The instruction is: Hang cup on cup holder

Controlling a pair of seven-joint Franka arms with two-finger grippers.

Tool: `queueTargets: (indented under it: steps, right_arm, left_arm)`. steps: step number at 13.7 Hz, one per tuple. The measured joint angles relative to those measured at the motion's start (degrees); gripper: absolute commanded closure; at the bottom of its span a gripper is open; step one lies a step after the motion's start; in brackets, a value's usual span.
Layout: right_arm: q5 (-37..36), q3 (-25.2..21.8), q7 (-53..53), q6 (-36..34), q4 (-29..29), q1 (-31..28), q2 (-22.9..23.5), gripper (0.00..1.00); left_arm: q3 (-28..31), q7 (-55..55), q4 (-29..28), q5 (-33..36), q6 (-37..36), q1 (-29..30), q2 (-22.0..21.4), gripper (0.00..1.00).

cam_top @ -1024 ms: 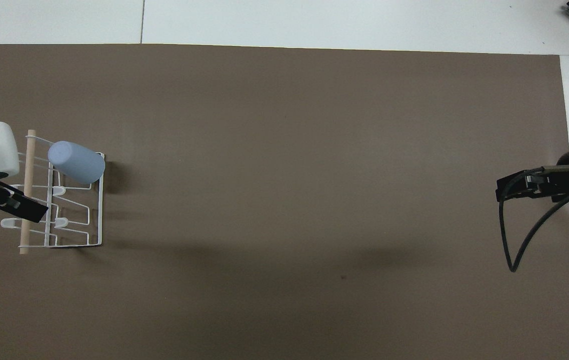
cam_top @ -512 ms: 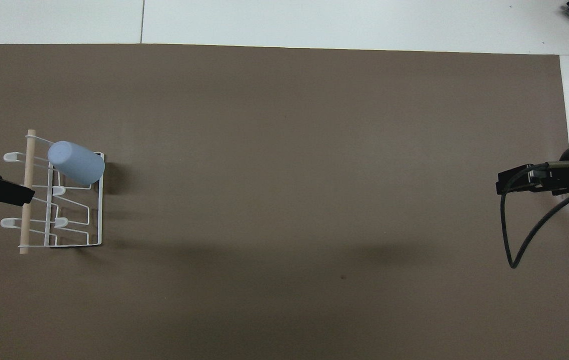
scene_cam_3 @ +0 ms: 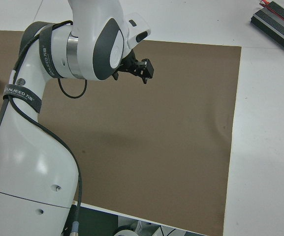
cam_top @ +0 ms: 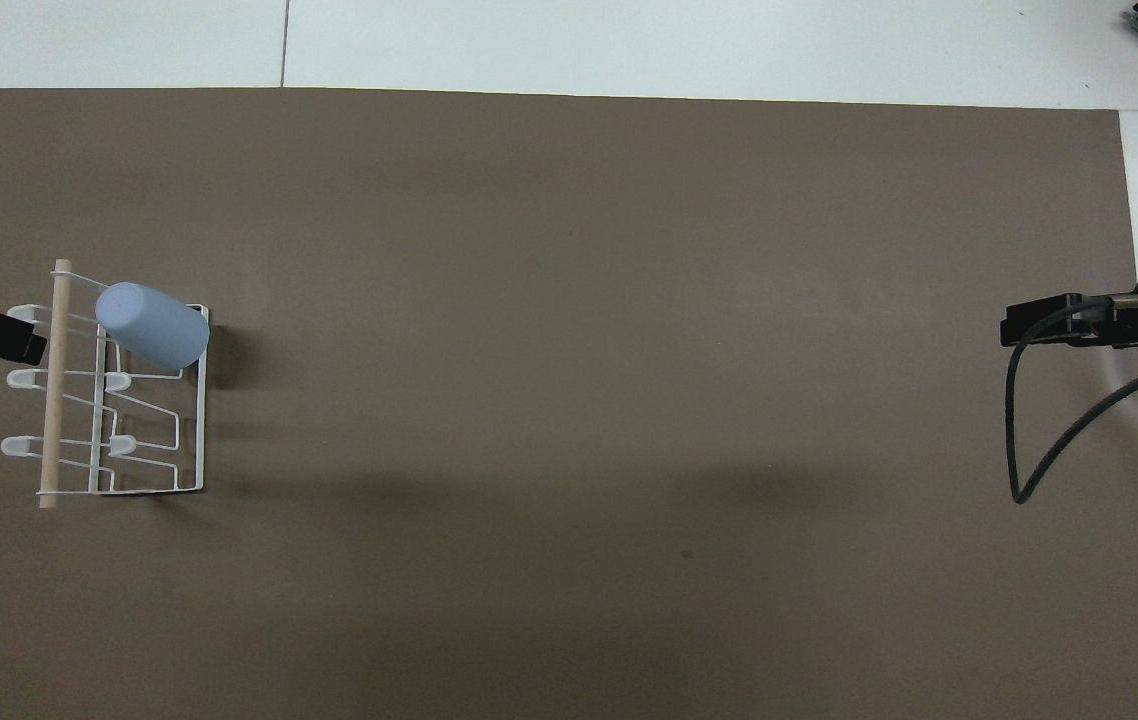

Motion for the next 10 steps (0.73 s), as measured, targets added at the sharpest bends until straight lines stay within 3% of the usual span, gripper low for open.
queueTargets:
  steps: [10]
  right_arm:
    - [2.64, -0.1, 0.01, 0.41, 0.0, -1.45, 0.0, 0.0]
  left_arm:
    - [-1.57, -1.37, 0.49, 0.0, -1.7, 0.4, -1.74, 0.0]
